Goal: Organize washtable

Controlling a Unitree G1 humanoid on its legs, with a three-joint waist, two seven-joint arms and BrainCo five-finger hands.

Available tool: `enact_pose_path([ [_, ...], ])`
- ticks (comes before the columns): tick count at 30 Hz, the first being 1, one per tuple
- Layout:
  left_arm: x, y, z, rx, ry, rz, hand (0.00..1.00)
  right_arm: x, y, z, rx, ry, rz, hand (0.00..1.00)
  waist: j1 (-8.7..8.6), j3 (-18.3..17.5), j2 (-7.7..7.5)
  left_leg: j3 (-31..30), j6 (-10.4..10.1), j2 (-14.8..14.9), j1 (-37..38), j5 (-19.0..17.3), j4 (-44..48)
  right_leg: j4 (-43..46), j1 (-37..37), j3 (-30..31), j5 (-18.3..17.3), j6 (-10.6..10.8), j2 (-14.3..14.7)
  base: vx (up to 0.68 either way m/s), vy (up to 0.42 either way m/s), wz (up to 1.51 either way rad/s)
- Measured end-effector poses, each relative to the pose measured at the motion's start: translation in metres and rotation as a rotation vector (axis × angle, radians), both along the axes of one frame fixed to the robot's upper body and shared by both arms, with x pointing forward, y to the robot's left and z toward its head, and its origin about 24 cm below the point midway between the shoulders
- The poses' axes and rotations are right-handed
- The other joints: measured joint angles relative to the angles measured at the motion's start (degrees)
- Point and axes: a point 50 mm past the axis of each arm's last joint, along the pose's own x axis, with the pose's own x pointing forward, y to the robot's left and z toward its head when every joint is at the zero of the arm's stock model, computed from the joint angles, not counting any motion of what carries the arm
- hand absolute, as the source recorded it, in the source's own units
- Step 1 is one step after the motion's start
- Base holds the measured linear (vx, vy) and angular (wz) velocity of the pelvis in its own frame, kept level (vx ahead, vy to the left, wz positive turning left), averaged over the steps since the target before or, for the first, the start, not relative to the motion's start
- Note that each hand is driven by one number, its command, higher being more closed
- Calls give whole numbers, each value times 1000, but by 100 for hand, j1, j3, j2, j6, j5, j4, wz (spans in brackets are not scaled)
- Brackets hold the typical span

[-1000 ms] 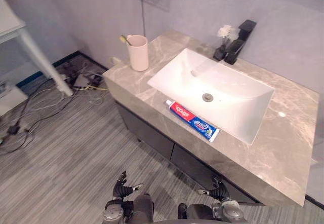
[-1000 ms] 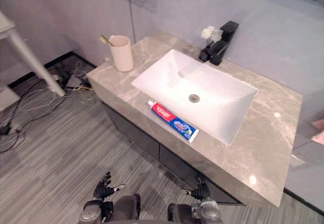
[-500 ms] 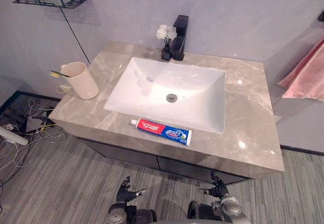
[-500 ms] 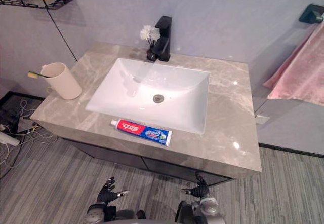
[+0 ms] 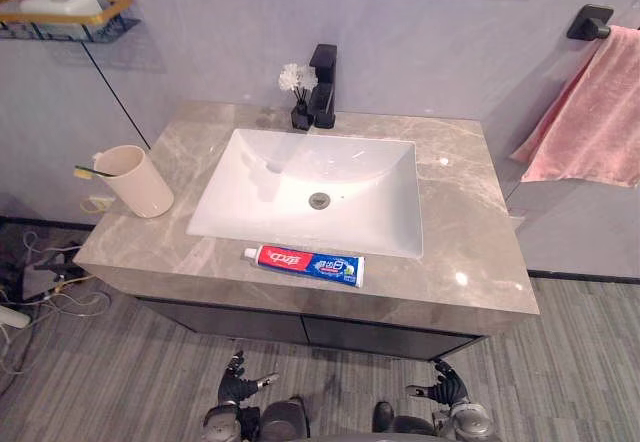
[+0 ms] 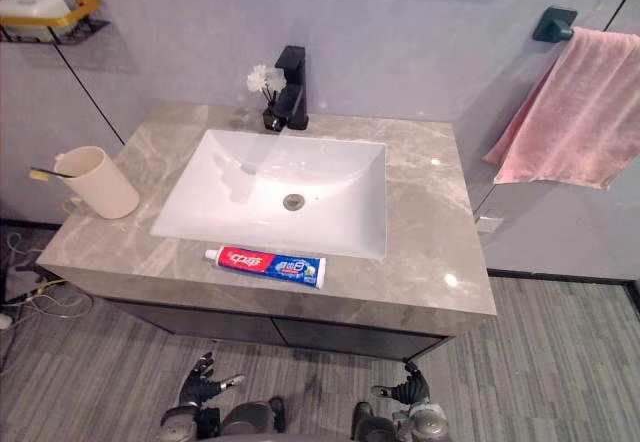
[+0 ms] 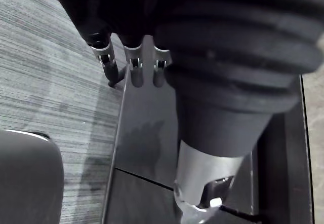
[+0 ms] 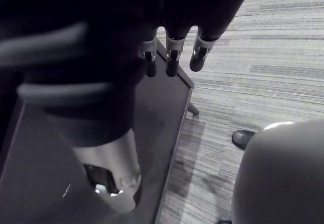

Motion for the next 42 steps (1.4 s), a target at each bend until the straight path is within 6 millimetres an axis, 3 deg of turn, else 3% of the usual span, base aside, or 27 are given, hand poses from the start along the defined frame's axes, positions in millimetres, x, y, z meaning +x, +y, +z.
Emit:
enact_pose_path([
  [5,0,1,0,1,3,2,0,-2,-3,-3,-3,21,-19,0,-10,-73,72,-120,236,-191,236,142,-204,-178,224,20,-64,53,-80,184,45,-4],
  [11,-3,1,-3,2,20,2,0,-6,-13,-4,-16,39,-57,0,-8,-119,62,-164,255,-198,393,174,-241,-289,426,-27,-67,57,-80,87,-6,0],
  [12,-17,14,-6,37,71,5,0,-8,-23,-3,-43,42,-93,0,-20,-390,-157,-479,142,-189,595,625,-1104,-519,309,-94,175,21,-42,0,0,0],
  [19,-19,14,-7,35,77,7,0,-10,-23,-4,-32,48,-109,0,-19,-397,-161,-437,153,-192,706,672,-1250,-520,324,-47,175,22,-48,0,0,-3],
  [28,-28,13,-15,-13,128,69,0,-42,-29,-15,72,109,-348,0,-46,-491,-165,-414,176,-225,913,892,-1810,-608,311,-66,152,58,-101,5,1,0],
  [36,-33,18,-17,-30,141,123,0,-38,-31,-14,92,87,-382,0,-138,-514,-190,-475,209,-342,900,915,-1860,-659,399,-191,115,125,-146,28,9,9],
  [38,-36,31,-15,-17,134,201,0,-34,-34,-12,96,71,-392,0,-138,-519,-202,-480,209,-351,898,916,-1860,-659,405,-205,114,127,-155,-15,-2,4],
  [42,-38,78,0,76,76,333,0,-34,-42,-10,85,61,-407,0,-130,-524,-209,-540,244,-358,879,941,-1860,-658,412,-271,114,126,-162,-47,-16,9],
])
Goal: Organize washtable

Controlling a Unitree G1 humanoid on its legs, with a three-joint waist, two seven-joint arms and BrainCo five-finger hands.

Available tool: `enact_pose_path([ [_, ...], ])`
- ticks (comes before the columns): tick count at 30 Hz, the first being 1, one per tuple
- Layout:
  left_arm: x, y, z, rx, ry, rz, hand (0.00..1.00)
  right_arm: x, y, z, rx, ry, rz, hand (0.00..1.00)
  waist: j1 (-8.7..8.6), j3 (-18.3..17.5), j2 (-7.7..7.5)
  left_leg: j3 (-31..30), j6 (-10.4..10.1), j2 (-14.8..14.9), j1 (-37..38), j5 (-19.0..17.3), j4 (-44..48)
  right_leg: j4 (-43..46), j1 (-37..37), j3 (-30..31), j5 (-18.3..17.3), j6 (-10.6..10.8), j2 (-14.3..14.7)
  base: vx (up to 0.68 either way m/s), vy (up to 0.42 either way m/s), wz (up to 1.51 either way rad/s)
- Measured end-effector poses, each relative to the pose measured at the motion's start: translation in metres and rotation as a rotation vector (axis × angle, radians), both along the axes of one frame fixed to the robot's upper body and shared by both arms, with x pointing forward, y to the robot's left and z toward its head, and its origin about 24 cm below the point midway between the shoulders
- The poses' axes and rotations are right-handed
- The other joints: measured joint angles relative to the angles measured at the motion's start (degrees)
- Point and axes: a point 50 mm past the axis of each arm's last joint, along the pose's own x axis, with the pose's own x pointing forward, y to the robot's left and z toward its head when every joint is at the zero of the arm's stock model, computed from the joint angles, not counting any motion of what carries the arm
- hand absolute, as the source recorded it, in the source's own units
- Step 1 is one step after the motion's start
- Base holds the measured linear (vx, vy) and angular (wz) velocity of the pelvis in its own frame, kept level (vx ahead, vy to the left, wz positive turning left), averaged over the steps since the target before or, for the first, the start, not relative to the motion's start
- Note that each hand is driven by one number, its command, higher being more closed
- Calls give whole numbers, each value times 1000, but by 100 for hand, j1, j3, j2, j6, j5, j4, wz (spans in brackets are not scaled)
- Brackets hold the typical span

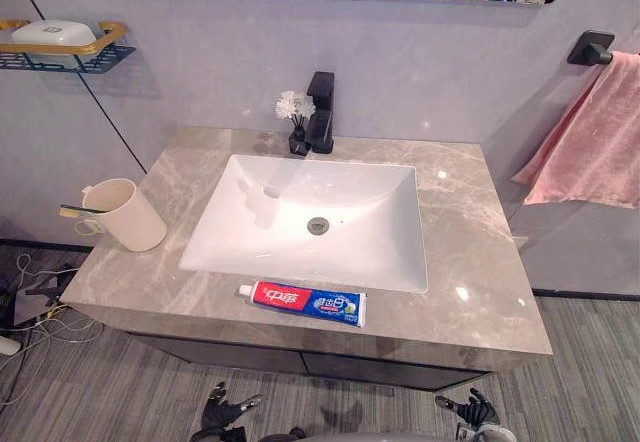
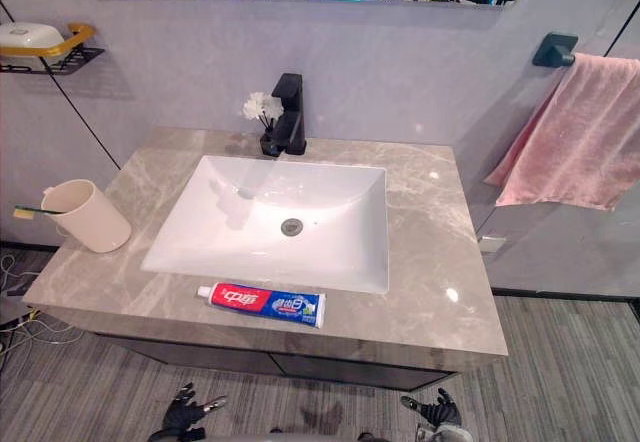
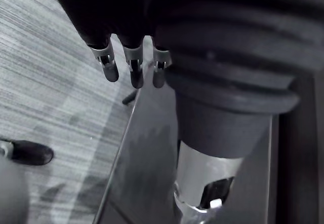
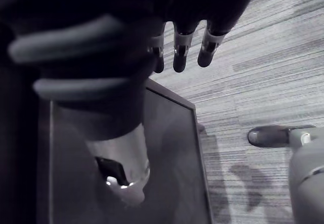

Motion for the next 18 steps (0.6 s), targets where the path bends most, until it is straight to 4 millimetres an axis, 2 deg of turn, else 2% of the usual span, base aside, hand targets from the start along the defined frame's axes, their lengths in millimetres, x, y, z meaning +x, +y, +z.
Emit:
enact_pose_path([
  [2,0,32,20,102,-69,77,0,-3,-9,2,-14,4,6,0,10,2,19,-85,16,-21,-2,11,-13,2,3,-80,-13,10,-27,-76,-16,16],
  [3,0,35,22,111,-76,83,0,-3,-9,2,-16,4,7,0,14,3,21,-86,16,-22,-2,11,-18,3,2,-82,-13,10,-28,-52,-6,9],
  [4,0,51,37,171,-135,122,0,-7,-15,3,-30,6,7,0,59,2,44,-99,27,-28,-11,20,-43,4,-7,-109,-14,13,-47,-41,-5,9],
  [5,3,59,49,212,-189,141,0,-12,-18,3,-38,15,0,0,135,-10,67,-139,29,-34,-22,21,-42,6,-5,-142,-21,22,-70,-37,-7,15],
  [8,10,74,79,314,-310,156,0,-18,-20,3,-40,22,-10,0,182,-73,100,-236,54,-71,-81,39,-40,6,-3,-256,-31,36,-103,-12,-4,21],
  [9,14,79,94,360,-369,160,0,-19,-20,3,-42,20,-10,0,286,-68,139,-241,55,-85,-85,39,-38,6,-5,-257,-32,37,-106,-11,6,4],
  [13,25,89,137,499,-521,169,0,-21,-21,3,-32,19,-6,0,302,-93,193,-406,71,-129,-155,52,-18,6,13,-417,-60,57,-139,-13,-10,20],
  [14,29,91,153,554,-581,174,0,-23,-20,3,-29,22,-5,0,320,-109,216,-450,72,-131,-185,52,-3,6,4,-449,-61,57,-145,-2,-20,17],
  [16,43,87,187,648,-710,136,0,-27,-21,2,-30,29,-8,0,426,-125,247,-521,75,-155,-230,52,62,5,12,-504,-62,57,-163,-5,-10,12],
  [18,51,80,213,716,-820,107,0,-32,-21,2,-29,40,-11,0,436,-144,247,-567,76,-173,-300,48,108,7,30,-545,-75,63,-172,-2,-5,14],
])
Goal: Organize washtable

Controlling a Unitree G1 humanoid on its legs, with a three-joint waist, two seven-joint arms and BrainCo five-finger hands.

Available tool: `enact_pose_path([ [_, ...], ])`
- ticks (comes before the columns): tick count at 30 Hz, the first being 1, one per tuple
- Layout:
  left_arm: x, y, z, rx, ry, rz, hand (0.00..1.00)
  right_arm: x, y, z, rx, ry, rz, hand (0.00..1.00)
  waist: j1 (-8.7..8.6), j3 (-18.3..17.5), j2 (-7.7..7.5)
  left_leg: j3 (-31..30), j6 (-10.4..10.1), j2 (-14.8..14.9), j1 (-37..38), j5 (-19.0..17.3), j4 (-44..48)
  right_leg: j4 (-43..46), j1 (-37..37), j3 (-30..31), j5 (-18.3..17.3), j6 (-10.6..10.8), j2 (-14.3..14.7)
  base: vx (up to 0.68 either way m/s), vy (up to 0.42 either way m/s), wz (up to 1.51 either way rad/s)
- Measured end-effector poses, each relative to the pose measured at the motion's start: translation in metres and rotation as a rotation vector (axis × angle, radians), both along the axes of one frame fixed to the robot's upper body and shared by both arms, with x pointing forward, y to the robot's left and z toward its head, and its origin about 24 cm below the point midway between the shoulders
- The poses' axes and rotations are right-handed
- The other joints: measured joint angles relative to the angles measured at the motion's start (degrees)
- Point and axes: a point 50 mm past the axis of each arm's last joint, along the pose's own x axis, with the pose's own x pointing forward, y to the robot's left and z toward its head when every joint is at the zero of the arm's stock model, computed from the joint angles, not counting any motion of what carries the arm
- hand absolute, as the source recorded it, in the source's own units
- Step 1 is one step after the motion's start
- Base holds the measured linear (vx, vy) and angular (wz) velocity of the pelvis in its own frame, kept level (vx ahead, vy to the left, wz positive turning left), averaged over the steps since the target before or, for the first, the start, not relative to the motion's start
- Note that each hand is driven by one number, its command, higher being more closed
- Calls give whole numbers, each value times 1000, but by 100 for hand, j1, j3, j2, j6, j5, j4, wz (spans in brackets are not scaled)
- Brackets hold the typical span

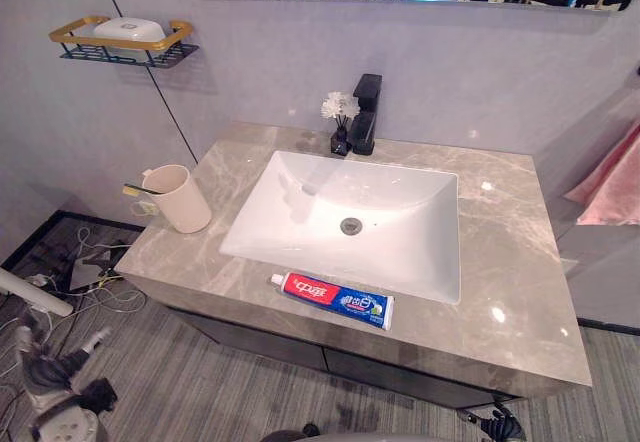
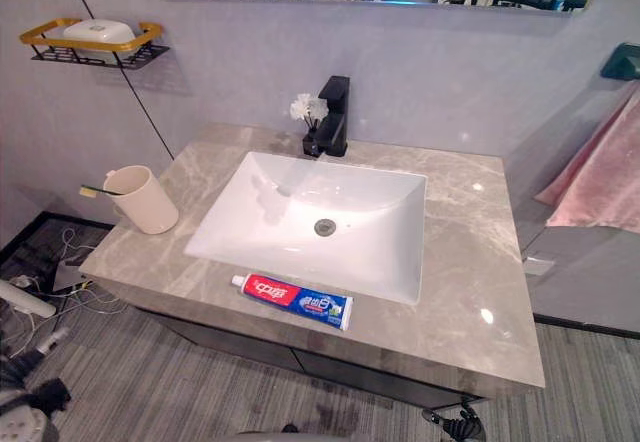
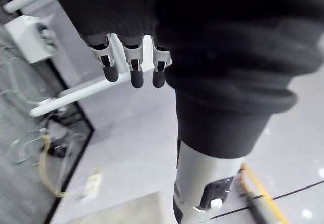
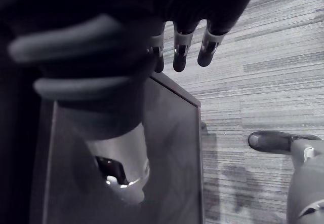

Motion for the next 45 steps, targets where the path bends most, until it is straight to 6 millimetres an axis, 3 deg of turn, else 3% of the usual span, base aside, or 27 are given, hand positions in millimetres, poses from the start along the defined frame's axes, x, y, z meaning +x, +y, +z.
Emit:
enact_pose_path([
  [2,9,-21,38,136,-124,-89,0,0,1,0,6,-2,2,0,-2,2,5,-55,-2,-19,-47,-1,50,1,0,-34,-2,2,-9,-2,-6,16],
  [5,19,-59,70,263,-243,-249,0,0,2,-1,22,-6,4,0,-7,4,14,-147,-2,-39,-98,0,101,4,9,-113,-2,2,-18,-26,-8,13],
  [7,24,-81,79,295,-287,-345,0,0,3,-1,28,-4,10,0,-11,6,17,-156,-4,-40,-103,-3,135,5,29,-150,-3,1,-18,-30,-8,7],
  [11,32,-117,85,357,-291,-526,0,1,7,-2,51,-9,19,0,-30,6,28,-159,-5,-35,-108,-3,173,19,38,-146,-5,-4,-5,-41,-7,2],
  [14,37,-133,85,426,-253,-625,0,3,9,-3,58,-10,37,0,-45,11,20,-138,-8,-25,-108,-4,177,23,12,-130,-5,-5,-4,-39,-3,1],
  [19,45,-166,74,497,-156,-839,0,11,14,-3,66,-22,70,0,-76,32,-20,11,-6,-9,-111,-6,170,40,-48,19,1,-9,-3,-13,10,-12],
  [21,52,-179,68,506,-131,-922,0,15,16,-2,69,-27,92,0,-161,38,-39,35,-6,1,-138,-6,167,63,-117,38,1,-10,0,-7,4,-7],
  [26,74,-197,39,514,24,-1038,0,21,19,-2,73,-37,105,0,-186,103,-87,77,-5,35,-141,-5,152,91,-149,83,12,-25,24,-4,-5,-9],
  [32,83,-197,8,557,207,-1075,0,25,18,-1,70,-46,108,0,-307,123,-94,94,-3,39,-154,-3,111,73,-215,85,13,-25,24,0,0,0],
  [45,88,-197,-3,594,275,-1084,0,30,17,1,66,-62,109,0,-355,139,-69,137,-2,36,-111,0,28,-84,-127,98,60,-27,8,2,1,-1],
])
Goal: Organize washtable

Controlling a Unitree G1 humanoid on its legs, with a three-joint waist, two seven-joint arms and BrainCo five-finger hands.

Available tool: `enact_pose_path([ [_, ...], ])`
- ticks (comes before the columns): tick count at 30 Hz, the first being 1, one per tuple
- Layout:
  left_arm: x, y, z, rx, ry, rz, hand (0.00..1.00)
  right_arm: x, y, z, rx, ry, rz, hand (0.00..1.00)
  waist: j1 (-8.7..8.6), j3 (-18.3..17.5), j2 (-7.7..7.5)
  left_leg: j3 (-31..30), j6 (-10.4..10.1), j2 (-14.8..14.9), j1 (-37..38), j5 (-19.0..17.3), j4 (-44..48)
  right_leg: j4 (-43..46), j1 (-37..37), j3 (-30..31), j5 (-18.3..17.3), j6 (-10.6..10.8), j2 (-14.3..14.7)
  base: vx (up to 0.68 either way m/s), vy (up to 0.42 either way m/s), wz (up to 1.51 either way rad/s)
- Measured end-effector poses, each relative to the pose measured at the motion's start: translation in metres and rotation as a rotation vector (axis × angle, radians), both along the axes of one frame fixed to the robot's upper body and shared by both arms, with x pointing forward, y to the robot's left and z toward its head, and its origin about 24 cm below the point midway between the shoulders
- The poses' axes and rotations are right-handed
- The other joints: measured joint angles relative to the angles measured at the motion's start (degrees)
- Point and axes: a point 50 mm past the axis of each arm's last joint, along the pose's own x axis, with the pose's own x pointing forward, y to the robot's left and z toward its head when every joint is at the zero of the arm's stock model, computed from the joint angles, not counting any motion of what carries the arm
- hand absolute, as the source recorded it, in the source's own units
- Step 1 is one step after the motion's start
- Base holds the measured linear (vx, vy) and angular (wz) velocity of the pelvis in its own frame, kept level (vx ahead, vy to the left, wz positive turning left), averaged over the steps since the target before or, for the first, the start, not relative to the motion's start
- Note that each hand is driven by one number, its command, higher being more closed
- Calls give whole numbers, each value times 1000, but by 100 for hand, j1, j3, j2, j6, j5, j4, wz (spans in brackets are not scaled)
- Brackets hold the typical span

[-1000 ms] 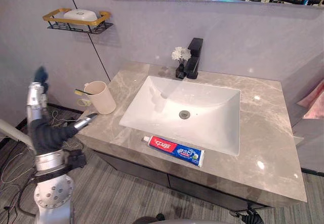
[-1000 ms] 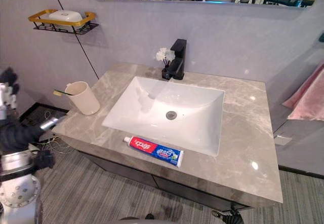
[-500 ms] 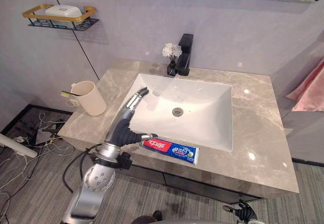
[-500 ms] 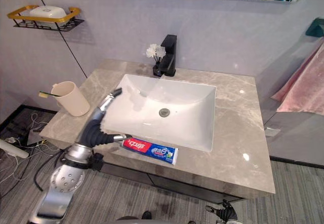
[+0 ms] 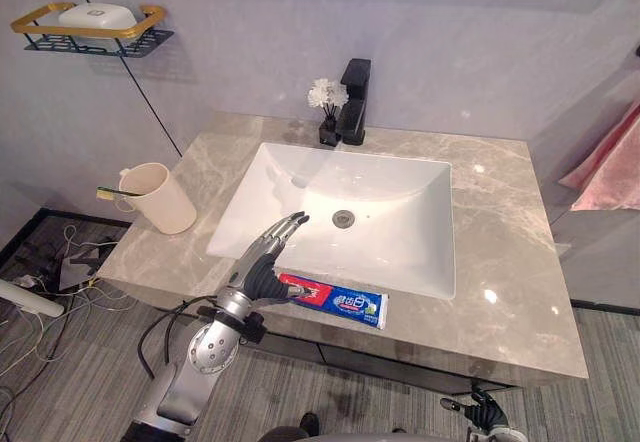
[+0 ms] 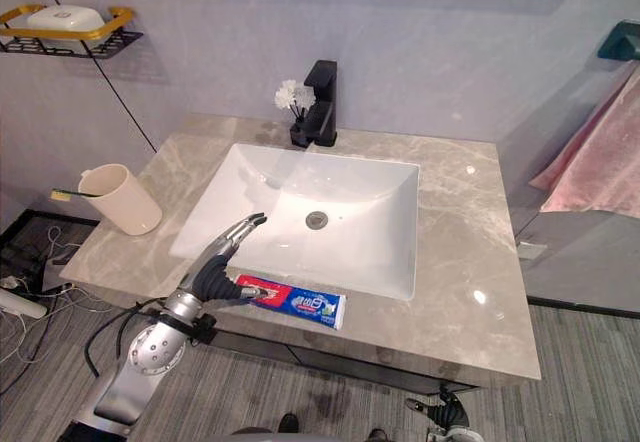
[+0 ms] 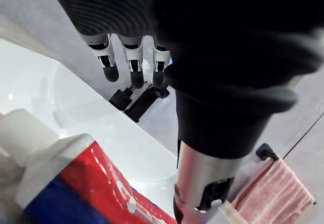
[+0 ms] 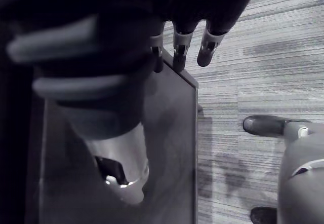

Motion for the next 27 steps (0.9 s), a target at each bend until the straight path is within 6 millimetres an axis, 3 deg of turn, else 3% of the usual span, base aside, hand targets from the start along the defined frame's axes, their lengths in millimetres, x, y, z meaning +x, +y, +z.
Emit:
enact_pose_path([
  [27,-16,4,-5,15,30,-2,0,1,-1,1,-4,-1,4,0,1,22,84,55,0,9,45,0,13,68,-32,58,0,1,-5,-10,-1,0],
])
